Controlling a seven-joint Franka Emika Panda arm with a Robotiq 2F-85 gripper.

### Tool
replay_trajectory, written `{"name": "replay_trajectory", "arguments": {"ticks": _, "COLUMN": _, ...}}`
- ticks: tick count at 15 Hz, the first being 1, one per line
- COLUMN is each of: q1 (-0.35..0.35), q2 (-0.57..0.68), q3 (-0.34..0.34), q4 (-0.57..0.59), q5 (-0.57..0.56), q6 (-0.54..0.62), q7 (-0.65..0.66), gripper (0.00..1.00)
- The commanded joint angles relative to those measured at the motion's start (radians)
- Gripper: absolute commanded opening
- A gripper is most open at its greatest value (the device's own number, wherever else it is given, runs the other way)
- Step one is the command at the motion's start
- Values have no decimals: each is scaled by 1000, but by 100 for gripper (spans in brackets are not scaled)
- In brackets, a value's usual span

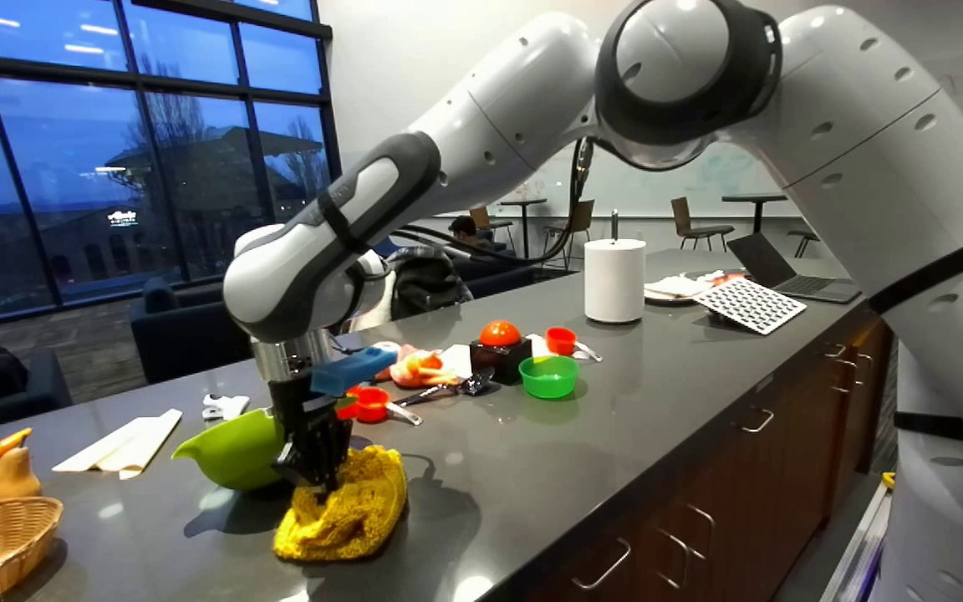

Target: Use the yellow cloth to wipe the counter.

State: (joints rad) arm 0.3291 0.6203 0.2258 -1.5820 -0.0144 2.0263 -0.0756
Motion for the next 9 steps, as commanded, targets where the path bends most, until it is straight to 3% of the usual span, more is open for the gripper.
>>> {"name": "replay_trajectory", "arguments": {"ticks": 1, "q1": -2, "q2": -12, "q3": -45, "q4": 0, "q5": -38, "q6": -29, "q7": 58, "gripper": 1}}
{"name": "replay_trajectory", "arguments": {"ticks": 9, "q1": -27, "q2": -49, "q3": -113, "q4": -49, "q5": -69, "q6": -39, "q7": 162, "gripper": 1}}
